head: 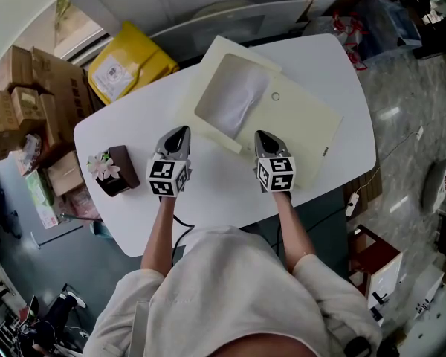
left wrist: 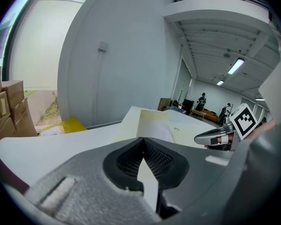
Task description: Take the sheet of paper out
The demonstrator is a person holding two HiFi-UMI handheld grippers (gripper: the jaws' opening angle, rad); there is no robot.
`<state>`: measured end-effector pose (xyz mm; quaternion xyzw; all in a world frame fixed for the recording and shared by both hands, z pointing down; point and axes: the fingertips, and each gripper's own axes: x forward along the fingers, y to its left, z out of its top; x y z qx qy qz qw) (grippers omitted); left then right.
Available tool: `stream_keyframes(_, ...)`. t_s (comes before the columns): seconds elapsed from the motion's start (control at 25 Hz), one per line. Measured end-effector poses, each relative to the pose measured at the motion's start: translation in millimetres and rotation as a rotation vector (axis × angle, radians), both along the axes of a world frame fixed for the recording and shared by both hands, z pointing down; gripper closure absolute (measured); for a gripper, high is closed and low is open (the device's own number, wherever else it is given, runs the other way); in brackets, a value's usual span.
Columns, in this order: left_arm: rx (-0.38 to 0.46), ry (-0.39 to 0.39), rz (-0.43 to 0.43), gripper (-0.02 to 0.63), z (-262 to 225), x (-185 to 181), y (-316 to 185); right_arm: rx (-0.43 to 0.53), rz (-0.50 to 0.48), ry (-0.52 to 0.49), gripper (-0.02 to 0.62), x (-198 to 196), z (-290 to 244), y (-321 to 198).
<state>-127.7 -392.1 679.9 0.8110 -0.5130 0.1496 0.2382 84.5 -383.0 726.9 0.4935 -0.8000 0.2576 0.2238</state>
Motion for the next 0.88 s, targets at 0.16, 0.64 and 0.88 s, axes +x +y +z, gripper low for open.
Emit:
stream_keyframes(0.16,0.001,-0.011,-0.01,0.601,4,-7,0,-0.037,0.01,-0.044,0.59,-7,5,-12)
stream_keyframes(0.64,-0.022,-0.008,-0.029,0.601,12,-12,0,-0.259,0.152,-0.361,0.594,-14,27,-44)
stream_keyframes(0.88,-0.03,-0.009,-0.037,0.601,13,-15,1,-0.348,0.176,-0.458,0.594,-14,37,-49)
